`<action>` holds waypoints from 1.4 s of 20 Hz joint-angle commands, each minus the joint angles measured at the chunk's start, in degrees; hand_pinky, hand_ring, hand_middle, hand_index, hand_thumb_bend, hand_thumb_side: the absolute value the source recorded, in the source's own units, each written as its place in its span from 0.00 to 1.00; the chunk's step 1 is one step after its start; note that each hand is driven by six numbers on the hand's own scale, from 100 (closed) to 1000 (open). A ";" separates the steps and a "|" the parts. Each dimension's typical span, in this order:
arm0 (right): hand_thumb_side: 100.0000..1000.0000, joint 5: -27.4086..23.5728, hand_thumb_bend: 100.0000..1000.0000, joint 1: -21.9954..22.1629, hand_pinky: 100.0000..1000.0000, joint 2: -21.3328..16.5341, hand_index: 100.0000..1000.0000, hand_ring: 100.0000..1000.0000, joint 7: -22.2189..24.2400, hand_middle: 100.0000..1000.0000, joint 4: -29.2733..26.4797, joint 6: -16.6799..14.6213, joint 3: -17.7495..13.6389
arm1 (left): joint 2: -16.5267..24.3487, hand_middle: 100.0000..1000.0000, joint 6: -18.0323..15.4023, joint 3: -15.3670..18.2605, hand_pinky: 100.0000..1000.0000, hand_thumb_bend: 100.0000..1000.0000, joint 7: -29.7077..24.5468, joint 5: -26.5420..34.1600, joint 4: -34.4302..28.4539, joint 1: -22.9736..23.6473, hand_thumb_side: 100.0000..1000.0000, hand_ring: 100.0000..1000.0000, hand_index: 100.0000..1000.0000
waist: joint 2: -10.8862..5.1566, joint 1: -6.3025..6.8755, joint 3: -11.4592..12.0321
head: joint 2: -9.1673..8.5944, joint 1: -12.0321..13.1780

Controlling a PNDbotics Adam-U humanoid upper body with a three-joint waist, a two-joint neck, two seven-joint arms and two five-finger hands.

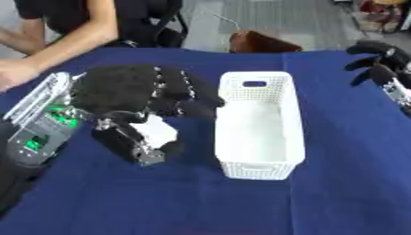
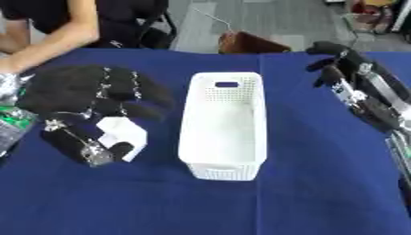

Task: Pick up objects on the table and place them in the box.

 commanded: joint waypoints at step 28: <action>0.80 -0.65 0.06 -1.10 0.58 -0.78 0.94 0.74 0.26 0.84 -0.91 -0.28 -0.78 | -4.51 0.86 0.28 2.81 0.69 0.00 -13.56 7.89 14.73 0.78 0.77 0.81 0.95 | -0.27 -1.10 -0.20 | -1.46 1.31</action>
